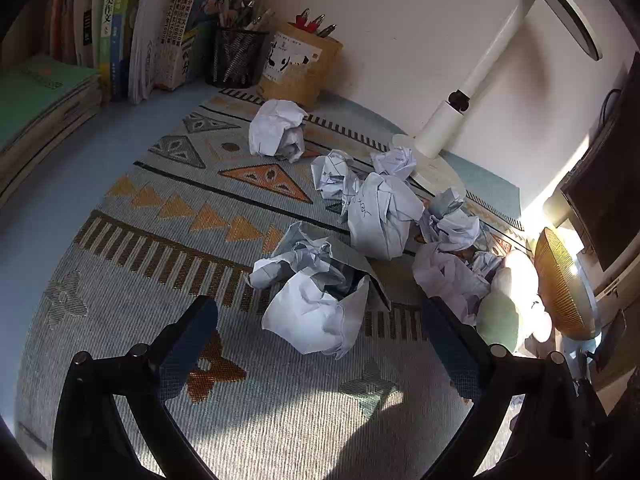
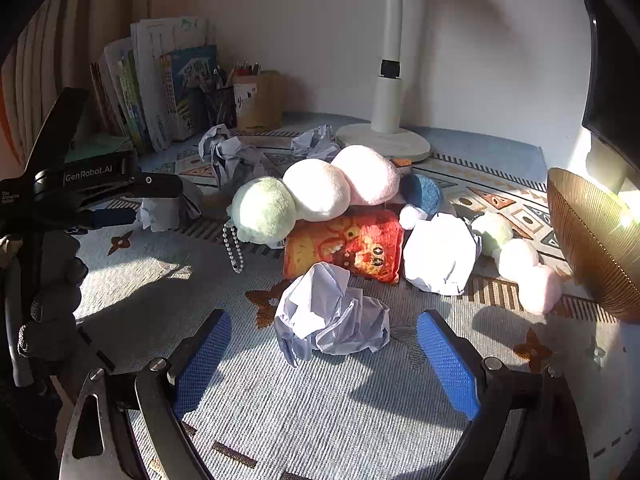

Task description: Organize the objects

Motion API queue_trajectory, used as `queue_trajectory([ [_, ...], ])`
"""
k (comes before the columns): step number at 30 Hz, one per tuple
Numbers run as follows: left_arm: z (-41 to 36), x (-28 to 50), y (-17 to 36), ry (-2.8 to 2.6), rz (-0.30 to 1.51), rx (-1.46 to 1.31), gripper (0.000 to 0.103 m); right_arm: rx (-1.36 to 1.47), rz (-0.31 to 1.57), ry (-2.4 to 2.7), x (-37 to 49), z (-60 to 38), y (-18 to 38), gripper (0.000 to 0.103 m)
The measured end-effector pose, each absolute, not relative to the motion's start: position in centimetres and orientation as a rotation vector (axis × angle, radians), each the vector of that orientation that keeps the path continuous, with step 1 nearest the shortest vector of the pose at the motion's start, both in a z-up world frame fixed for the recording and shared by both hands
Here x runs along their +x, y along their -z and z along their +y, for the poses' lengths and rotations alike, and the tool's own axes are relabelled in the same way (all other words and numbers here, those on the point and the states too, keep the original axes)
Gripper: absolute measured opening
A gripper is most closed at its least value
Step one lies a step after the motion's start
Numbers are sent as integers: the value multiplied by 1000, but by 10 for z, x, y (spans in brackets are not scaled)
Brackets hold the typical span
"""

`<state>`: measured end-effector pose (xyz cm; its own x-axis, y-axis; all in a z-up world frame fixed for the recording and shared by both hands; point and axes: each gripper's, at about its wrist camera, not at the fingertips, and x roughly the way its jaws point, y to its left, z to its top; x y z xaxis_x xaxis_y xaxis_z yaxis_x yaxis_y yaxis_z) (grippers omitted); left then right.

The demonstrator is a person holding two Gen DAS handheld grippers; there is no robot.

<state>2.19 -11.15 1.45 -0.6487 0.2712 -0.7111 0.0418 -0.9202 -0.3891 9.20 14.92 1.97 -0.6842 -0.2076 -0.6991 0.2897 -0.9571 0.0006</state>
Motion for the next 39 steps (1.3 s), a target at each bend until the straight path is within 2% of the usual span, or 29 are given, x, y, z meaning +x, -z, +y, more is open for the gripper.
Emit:
queue_trajectory([
  [1, -110, 18, -13, -2669, -582, -1257, 102, 1125, 103, 2622, 87, 154, -17, 83],
  [3, -107, 16, -14, -2707, -557, -1242, 100, 1139, -11, 2617, 81, 168, -17, 81],
  [4, -104, 16, -15, -2711, -539, -1232, 92, 1158, -77, 2608, 77, 175, -16, 81],
  [5, -100, 15, -15, -2700, -521, -1227, 77, 1184, -132, 2589, 72, 181, -13, 81],
  [6, -97, 13, -14, -2693, -498, -1243, 71, 1200, -173, 2565, 70, 185, -12, 80],
  [8, -92, 12, -11, -2704, -463, -1279, 60, 1182, -192, 2566, 71, 187, -12, 70],
  [9, -92, 12, -12, -2691, -459, -1264, 53, 1171, -181, 2550, 72, 185, -12, 60],
  [11, -91, 16, -14, -2707, -445, -1244, 31, 1130, -140, 2581, 77, 181, -16, 53],
  [15, -86, 20, -17, -2733, -390, -1225, 30, 1073, -196, 2587, 83, 191, -21, 51],
  [22, -45, 75, -61, -2701, -302, -1001, 30, 1018, -219, 2705, 112, 237, -37, 51],
  [27, 46, 86, -105, -2521, -198, -850, 30, 870, -268, 3010, 127, 308, -77, 51],
  [31, 132, 62, -131, -2324, -162, -801, 30, 798, -397, 3264, 133, 379, -112, 52],
  [35, 208, 35, -141, -2224, -103, -781, 30, 824, -391, 3353, 118, 417, -126, 52],
  [36, 222, 28, -142, -2210, -94, -782, 30, 822, -390, 3358, 114, 422, -127, 54],
  [37, 237, 23, -142, -2198, -83, -783, 30, 817, -384, 3355, 111, 427, -128, 60],
  [39, 260, 12, -141, -2200, -59, -781, 37, 844, -364, 3336, 99, 436, -129, 73],
])
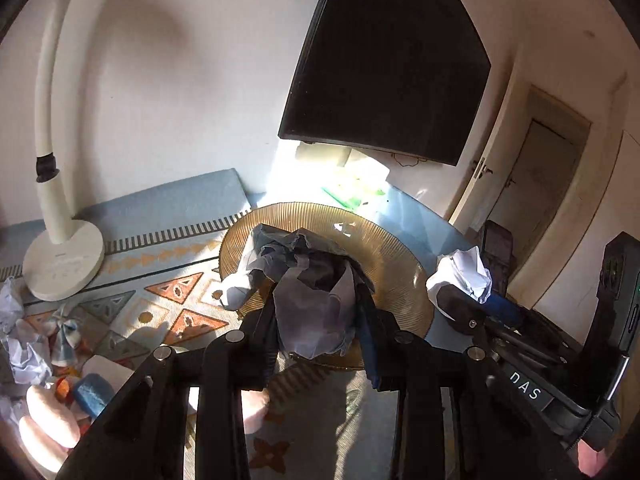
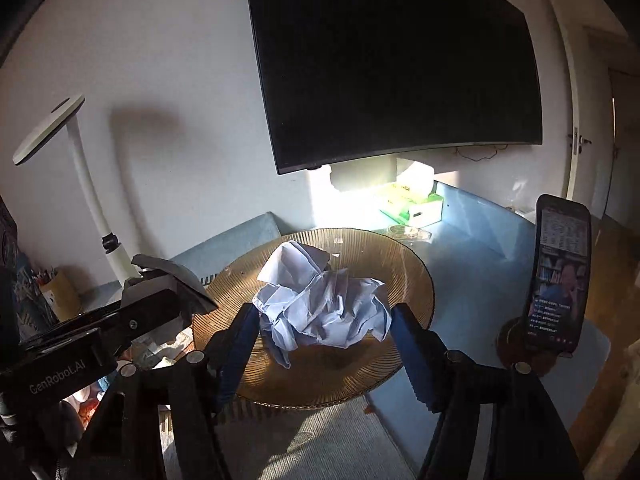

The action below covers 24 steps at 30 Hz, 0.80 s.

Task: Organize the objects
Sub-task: 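Carry both paper balls over the amber bowl and open both grippers, then move both open grippers back toward the toys on the rug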

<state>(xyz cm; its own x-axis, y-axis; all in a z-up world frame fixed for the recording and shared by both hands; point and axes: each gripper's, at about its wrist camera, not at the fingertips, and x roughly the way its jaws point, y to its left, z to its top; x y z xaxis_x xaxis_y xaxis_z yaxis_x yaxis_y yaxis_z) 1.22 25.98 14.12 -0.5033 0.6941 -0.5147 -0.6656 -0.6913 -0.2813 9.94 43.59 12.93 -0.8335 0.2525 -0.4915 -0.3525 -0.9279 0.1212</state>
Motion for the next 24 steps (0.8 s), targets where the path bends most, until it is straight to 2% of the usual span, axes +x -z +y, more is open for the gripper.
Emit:
queue_trajectory([
  [2, 275, 1, -137, -2210, -45, -816, 58, -701, 279, -2687, 95, 443, -131, 73],
  [9, 232, 23, -137, -2251, -88, -810, 58, -695, 310, -2817, 113, 416, -129, 73],
  [10, 220, 29, -136, -2268, -103, -795, 60, -706, 316, -2857, 115, 405, -125, 73],
  [11, 204, 40, -135, -2302, -116, -777, 67, -725, 317, -2899, 115, 392, -119, 73],
  [13, 175, 61, -129, -2398, -130, -735, 74, -776, 285, -2961, 112, 359, -107, 73],
  [17, 122, 91, -111, -2604, -107, -714, 74, -887, 248, -3031, 98, 307, -79, 72],
  [24, 68, 89, -68, -2783, -112, -831, 74, -996, 103, -2997, 79, 265, -43, 72],
])
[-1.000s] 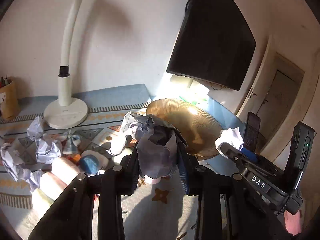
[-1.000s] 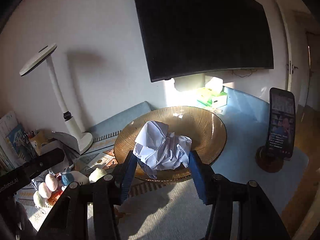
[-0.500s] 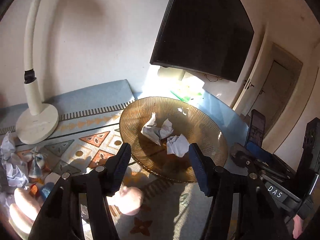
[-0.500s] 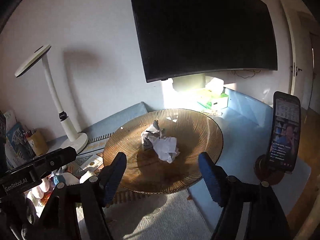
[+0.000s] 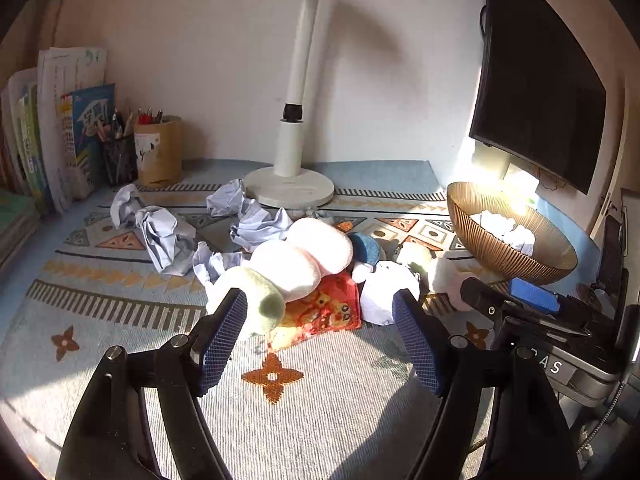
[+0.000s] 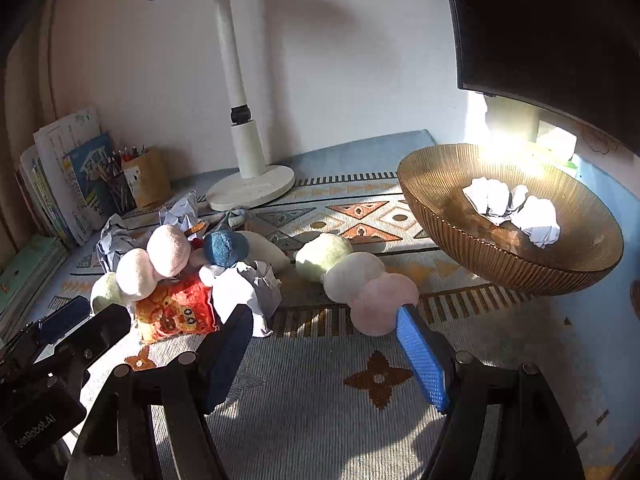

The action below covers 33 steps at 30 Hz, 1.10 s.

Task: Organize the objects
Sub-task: 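Move both open grippers back toward the toys on the rug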

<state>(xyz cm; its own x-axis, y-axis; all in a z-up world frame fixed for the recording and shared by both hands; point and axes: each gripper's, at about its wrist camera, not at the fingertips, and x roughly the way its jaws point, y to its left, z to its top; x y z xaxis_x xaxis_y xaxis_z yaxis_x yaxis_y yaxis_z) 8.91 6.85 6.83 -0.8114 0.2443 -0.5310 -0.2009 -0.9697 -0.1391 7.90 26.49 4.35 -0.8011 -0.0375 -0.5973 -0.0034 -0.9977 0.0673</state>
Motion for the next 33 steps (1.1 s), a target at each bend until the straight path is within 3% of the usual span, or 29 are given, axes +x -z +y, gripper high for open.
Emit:
queue_trajectory([
  [9, 79, 93, -62, -2770, -40, -803, 74, 1019, -154, 2929, 72, 273, -40, 72],
  [13, 77, 94, -64, -2759, -66, -788, 83, 1010, -130, 2939, 74, 269, -42, 73],
  [23, 72, 93, -64, -2738, -123, -792, 84, 1044, -134, 2927, 71, 269, -39, 73],
  [28, 73, 94, -63, -2734, -115, -791, 84, 1041, -132, 2927, 71, 268, -40, 81],
  [33, 74, 94, -63, -2733, -106, -789, 85, 1047, -126, 2922, 70, 268, -39, 81],
])
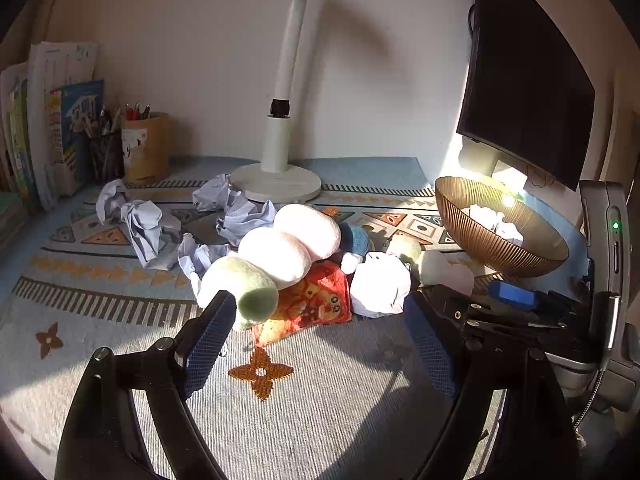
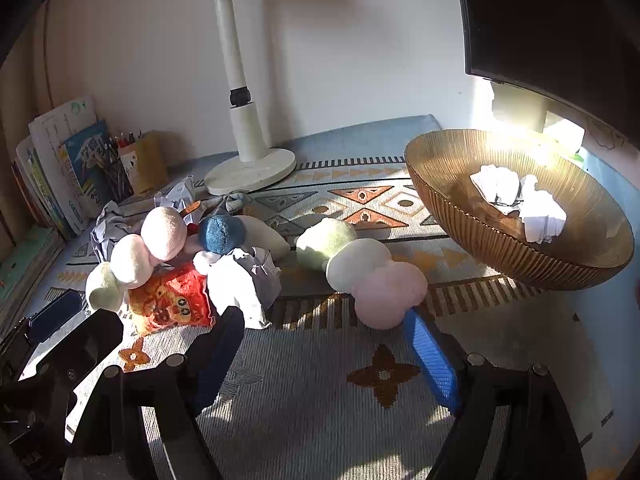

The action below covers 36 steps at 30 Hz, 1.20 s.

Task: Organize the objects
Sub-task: 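Move both open grippers back toward the toys on the rug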

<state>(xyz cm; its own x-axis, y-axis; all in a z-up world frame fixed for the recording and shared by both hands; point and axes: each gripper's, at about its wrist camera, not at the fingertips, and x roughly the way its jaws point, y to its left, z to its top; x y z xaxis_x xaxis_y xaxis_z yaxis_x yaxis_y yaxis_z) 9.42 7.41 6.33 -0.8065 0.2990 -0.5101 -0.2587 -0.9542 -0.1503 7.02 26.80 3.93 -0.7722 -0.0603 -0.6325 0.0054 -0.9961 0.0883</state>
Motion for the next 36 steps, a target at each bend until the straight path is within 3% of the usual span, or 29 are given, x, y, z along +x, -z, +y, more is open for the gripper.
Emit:
queue_trajectory([
  [30, 53, 91, -77, -2632, -136, -873, 86, 1073, -125, 2853, 66, 264, -39, 81],
  [36, 29, 46, -106, -2473, -2, -968, 86, 1128, -218, 2698, 37, 247, -51, 81],
])
